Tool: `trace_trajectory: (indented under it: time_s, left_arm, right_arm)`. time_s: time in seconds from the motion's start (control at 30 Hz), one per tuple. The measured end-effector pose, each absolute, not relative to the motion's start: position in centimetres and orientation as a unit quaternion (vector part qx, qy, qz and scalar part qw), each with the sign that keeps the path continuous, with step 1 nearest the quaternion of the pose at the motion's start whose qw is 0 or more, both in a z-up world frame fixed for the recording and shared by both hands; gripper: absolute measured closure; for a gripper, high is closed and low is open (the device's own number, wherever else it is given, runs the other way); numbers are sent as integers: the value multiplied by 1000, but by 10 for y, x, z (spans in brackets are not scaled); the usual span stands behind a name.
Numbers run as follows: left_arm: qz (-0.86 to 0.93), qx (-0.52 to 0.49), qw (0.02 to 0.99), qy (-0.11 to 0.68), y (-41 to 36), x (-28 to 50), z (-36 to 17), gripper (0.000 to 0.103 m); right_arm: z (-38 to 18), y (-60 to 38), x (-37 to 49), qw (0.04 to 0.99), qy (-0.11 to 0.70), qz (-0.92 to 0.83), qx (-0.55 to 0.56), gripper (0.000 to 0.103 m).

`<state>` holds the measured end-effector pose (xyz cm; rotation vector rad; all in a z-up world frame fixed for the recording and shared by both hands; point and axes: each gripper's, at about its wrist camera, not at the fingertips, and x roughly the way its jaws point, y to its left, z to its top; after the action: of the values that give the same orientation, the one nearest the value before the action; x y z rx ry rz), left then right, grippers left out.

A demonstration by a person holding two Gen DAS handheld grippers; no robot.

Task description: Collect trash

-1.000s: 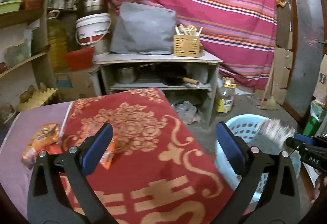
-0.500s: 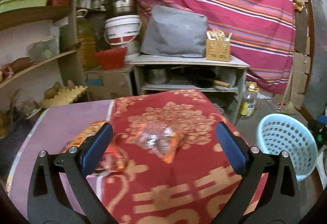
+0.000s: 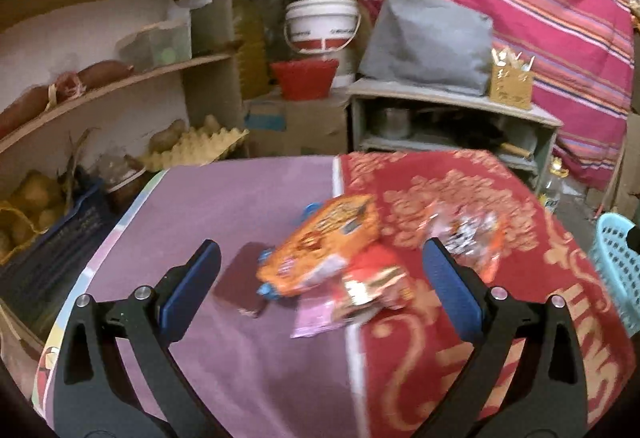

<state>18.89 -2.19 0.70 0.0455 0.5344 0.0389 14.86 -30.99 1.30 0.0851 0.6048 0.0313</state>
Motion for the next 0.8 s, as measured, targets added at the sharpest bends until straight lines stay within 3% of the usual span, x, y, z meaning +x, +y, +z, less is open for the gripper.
trace_trajectory:
  time_s: [0.27, 0.53, 0.63, 0.73, 0.8]
  left_arm:
    - [25, 1, 953, 302, 22, 208, -16, 6]
    - [-1, 27, 947, 321, 8, 225, -33, 6]
    - [-9, 40, 947, 320, 2, 227, -36, 9]
    - [-23, 41, 947, 318, 0, 229, -35, 21]
    - [-35, 31, 946, 322, 4, 231, -34, 24]
  right_arm:
    - [5, -276, 180, 951, 307, 26, 16, 23]
    - [-3, -267, 203, 945, 323, 39, 35, 23]
    - [-7, -264, 207, 943, 328, 41, 32, 23]
    - [-10, -265, 211, 941, 333, 39, 32, 23]
    - [-13, -266, 215, 940, 338, 38, 34, 23]
